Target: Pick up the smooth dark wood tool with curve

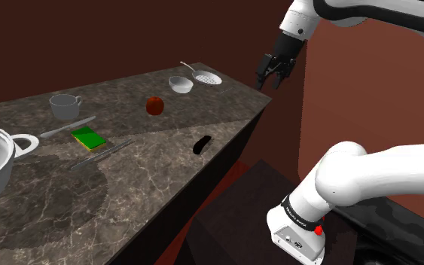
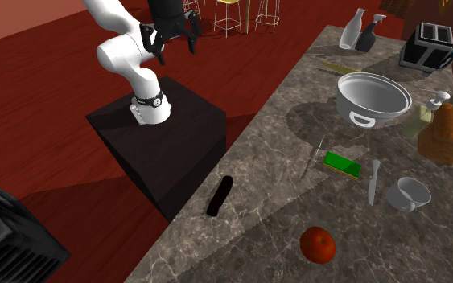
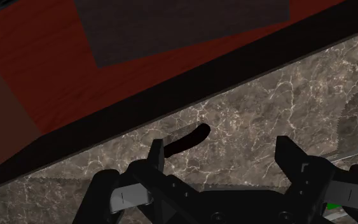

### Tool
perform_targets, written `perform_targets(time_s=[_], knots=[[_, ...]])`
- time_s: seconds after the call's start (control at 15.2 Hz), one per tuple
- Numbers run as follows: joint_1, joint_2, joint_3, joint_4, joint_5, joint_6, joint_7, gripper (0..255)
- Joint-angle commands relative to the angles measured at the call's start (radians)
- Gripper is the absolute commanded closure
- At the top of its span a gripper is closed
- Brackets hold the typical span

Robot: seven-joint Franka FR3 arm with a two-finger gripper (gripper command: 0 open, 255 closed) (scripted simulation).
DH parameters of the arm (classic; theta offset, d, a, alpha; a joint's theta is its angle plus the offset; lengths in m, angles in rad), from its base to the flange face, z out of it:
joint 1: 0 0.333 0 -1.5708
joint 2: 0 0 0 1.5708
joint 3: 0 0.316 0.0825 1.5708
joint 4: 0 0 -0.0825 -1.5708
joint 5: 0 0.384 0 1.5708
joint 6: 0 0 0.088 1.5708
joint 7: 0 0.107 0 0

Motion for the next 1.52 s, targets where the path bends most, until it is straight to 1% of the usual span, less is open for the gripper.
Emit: perform_targets(time_s=[0.0,0.4,0.73,1.06,1.45], knots=[[0.0,0.0,0.0,0.0,0.0,0.0,0.0,0],[-0.033,0.131,0.059,-0.086,0.019,0.204,0.166,0],[-0.062,0.282,0.101,-0.116,0.024,0.371,0.305,0],[-0.094,0.461,0.134,-0.11,0.012,0.528,0.446,0],[-0.127,0.696,0.151,-0.056,-0.029,0.688,0.623,0]])
